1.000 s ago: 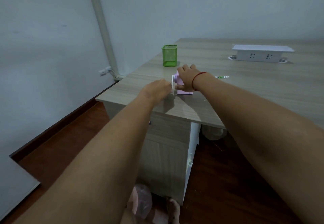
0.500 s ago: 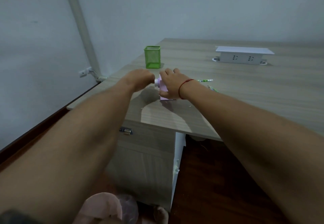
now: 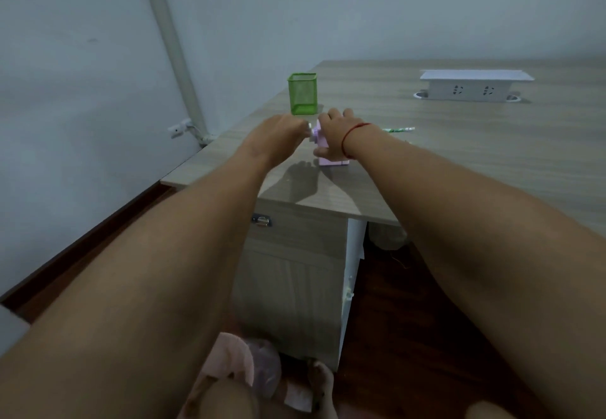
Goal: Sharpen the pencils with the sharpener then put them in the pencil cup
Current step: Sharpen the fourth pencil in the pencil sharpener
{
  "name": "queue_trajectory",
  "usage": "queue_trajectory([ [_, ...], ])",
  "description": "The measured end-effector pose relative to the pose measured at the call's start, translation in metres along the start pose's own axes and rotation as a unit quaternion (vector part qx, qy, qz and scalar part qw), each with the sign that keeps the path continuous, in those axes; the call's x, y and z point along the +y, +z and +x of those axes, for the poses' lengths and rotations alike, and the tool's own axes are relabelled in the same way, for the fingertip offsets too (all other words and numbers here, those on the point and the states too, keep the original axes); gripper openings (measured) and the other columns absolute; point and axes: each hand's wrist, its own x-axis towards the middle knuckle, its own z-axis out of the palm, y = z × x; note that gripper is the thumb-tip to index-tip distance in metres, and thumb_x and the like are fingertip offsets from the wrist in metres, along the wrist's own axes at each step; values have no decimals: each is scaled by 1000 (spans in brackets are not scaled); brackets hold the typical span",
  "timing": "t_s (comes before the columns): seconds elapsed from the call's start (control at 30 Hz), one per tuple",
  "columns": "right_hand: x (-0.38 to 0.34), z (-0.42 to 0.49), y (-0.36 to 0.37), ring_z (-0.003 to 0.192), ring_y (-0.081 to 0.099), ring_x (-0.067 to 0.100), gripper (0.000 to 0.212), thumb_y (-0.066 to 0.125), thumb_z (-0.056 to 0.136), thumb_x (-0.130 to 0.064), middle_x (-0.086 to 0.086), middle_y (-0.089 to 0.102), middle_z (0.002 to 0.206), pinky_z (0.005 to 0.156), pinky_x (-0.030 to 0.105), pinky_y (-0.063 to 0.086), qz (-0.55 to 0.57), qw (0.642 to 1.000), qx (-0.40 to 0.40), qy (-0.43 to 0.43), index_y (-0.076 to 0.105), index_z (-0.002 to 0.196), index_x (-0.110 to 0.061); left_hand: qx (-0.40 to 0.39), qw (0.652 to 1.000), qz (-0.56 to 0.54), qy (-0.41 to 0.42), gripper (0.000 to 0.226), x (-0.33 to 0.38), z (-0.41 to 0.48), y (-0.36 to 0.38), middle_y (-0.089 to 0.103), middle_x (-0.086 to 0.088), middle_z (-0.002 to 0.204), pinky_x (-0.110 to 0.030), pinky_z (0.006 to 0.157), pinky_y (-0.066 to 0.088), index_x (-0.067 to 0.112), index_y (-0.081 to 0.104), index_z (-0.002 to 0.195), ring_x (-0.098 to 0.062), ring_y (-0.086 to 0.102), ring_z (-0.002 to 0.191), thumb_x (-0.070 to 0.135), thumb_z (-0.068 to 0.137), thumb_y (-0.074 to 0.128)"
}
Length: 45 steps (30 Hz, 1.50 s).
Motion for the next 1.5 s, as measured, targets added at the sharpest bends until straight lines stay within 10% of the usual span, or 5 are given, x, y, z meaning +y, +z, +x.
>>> queue_trajectory([
  [0.67, 3, 8, 14, 119, 42, 36, 60, 54, 82, -41, 15, 46, 131, 94, 44, 46, 51, 997, 50, -1, 42, 129, -6, -179, 980, -53, -70, 28, -10, 22, 42, 63, -20, 106, -37, 82, 46, 6, 64, 107, -33, 60, 94, 26, 95, 48],
  [1.5, -2, 16, 7, 122, 43, 39, 64, 50, 85, -44, 20, 42, 135, 102, 45, 38, 9, 1000, -2, 16, 39, 133, -4, 9, 1000, 2, 20, 25, -6, -3, 10, 66, -24, 87, -37, 63, 36, -1, 63, 96, -40, 61, 79, 16, 98, 46],
])
